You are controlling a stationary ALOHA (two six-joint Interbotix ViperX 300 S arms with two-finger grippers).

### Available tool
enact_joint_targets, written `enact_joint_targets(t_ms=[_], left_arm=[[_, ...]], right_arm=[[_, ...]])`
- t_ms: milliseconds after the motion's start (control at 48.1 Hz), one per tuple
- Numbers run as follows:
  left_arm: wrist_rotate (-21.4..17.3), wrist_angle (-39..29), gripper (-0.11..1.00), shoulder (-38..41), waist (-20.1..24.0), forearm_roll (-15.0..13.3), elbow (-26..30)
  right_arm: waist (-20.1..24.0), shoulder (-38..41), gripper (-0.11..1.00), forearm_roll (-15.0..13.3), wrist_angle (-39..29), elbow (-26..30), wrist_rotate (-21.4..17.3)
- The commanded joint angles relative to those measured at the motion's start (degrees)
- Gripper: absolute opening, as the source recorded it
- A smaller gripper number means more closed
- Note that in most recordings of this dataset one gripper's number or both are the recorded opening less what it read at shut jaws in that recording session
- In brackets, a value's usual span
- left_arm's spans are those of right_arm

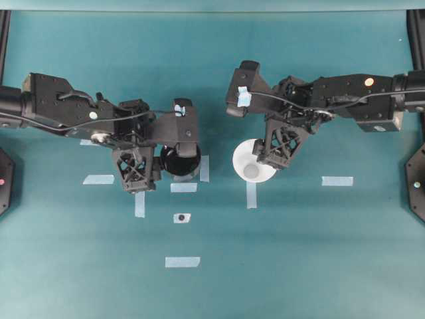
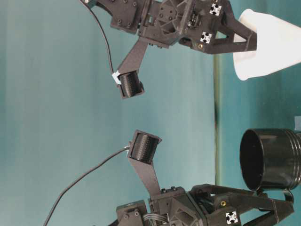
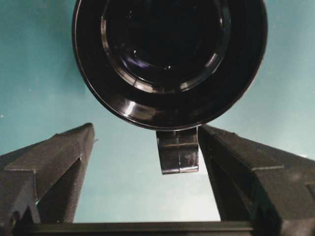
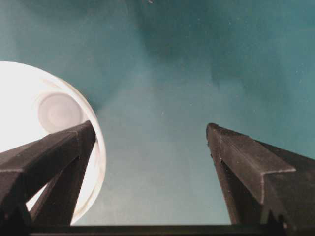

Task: Holding the cup holder with the left arm, the right arm places the cup into the cup holder.
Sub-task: 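Lower both open grippers around the holder rim and the cup rim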

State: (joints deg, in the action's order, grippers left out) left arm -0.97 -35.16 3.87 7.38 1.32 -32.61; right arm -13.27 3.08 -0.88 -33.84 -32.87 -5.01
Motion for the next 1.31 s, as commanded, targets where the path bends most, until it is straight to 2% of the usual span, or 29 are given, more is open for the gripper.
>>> enact_joint_targets(t_ms=[0,1289], left_arm=[[0.1,0.2,0.87,-0.7,0.1,0.3,0.8],[0.1,-0.7,0.86,0.2,0.1,0.3,2.6]], right_arm=[[0.0,-1.3,0.94,0.0,0.3,1.0,0.4],[1.9,0.1,0.93,0.3,-0.2,2.3,-0.1]])
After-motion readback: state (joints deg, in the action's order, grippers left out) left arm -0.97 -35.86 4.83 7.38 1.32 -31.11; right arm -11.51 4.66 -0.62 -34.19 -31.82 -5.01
